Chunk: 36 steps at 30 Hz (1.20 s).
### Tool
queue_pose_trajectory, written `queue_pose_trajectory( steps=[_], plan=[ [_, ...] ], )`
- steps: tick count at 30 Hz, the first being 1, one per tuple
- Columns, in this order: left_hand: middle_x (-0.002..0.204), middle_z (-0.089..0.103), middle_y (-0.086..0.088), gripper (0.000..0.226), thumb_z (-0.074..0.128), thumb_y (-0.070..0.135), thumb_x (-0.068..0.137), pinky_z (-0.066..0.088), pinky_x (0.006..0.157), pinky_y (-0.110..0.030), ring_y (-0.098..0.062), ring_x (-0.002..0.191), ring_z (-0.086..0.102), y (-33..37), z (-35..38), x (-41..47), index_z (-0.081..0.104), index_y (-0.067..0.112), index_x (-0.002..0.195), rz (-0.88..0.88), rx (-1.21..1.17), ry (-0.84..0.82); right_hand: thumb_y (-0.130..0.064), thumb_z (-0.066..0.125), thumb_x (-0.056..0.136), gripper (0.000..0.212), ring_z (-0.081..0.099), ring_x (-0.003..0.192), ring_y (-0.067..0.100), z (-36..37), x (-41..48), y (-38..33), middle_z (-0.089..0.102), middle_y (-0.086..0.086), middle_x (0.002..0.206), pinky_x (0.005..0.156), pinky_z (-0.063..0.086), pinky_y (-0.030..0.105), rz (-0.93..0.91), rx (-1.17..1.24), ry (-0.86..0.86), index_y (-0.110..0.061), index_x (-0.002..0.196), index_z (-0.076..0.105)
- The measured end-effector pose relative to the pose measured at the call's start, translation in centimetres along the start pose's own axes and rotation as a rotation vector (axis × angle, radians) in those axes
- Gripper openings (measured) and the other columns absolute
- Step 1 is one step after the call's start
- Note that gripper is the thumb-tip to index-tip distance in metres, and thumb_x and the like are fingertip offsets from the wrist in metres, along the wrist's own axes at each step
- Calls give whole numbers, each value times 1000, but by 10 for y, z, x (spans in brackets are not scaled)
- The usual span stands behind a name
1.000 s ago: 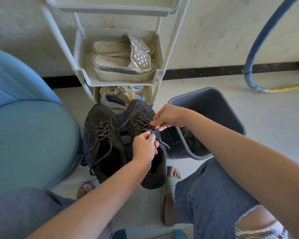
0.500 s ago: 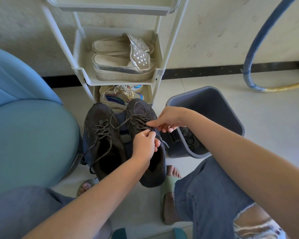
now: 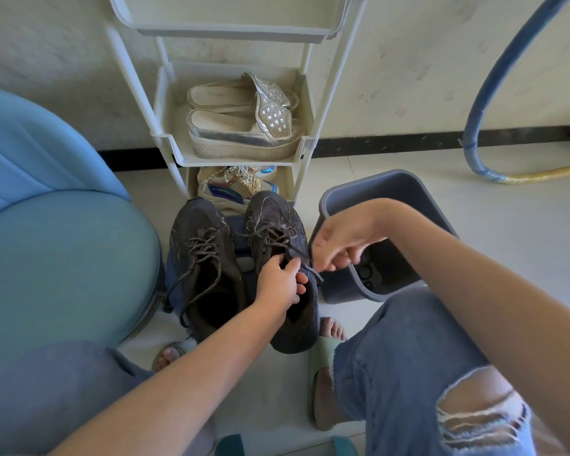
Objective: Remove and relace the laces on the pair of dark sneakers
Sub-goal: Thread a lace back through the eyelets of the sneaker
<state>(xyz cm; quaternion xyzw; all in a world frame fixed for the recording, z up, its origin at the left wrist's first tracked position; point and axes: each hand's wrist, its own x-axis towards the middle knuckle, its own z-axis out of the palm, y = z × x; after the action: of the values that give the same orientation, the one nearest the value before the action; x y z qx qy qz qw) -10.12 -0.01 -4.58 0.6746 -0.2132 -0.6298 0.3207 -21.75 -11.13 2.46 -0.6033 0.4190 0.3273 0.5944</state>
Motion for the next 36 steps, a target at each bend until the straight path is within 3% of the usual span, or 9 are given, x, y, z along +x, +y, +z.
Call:
queue_pose_trajectory(
  steps=[4,9,12,14,17,23,30,33,36],
  plan=[
    [65,53,0,32,43,20,101,31,34,-15,-9,46,42,4,2,-4,50,3,128,-23,44,-12,-16,61,92,18,48,58,9,2,-28,14,57,0,67,60,45,21,-63,29,3,-9,75,60],
    [69,63,3,33,38,19,101,31,36,-14,-3,40,50,37,-17,-20,45,2,129,-52,485,-246,-15,55,94,14,64,89,19,-2,2,33,67,12,100,79,55,27,-202,543,645,-6,97,64],
    [82,69,3,21,45,23,98,46,57,-24,-9,66,63,50,-46,-18,62,15,108,252,836,-3,-17,47,97,15,63,111,23,3,13,14,68,10,116,90,49,27,-436,895,597,-12,91,59],
    [102,65,0,23,53,31,94,49,78,-33,-19,93,63,49,-58,-14,58,17,112,382,1051,214,-17,43,99,16,68,94,27,10,13,3,73,9,89,91,53,32,-468,894,493,-10,89,55],
    [116,60,-7,49,58,46,88,46,86,-37,-26,106,58,39,-59,-3,54,11,121,311,1152,179,-17,43,97,24,53,53,15,16,16,-4,50,-4,53,92,49,38,-360,689,571,-14,73,44],
    [77,58,-9,37,50,38,92,42,66,-33,-30,81,61,32,-44,3,50,5,74,318,1162,97,-13,40,95,29,31,48,12,16,8,-12,36,-4,54,76,38,36,-371,605,699,-16,66,38],
    [80,61,-15,31,43,27,97,49,73,-37,-35,83,66,29,-46,6,55,2,82,269,1053,73,-13,37,93,31,19,42,10,-2,-27,-9,31,-4,49,45,14,24,-789,1193,779,-16,63,32],
    [106,64,-18,31,38,25,97,50,80,-38,-34,92,64,28,-44,5,57,4,109,277,1065,86,-36,32,102,43,42,47,13,7,-17,-10,56,1,62,51,31,23,-374,587,949,-11,77,55],
    [126,56,-14,48,40,34,95,44,88,-39,-33,112,54,28,-41,6,44,9,135,268,1118,105,-46,25,103,54,65,81,21,21,9,-6,67,11,95,89,46,34,21,-104,803,-6,122,56]
  ],
)
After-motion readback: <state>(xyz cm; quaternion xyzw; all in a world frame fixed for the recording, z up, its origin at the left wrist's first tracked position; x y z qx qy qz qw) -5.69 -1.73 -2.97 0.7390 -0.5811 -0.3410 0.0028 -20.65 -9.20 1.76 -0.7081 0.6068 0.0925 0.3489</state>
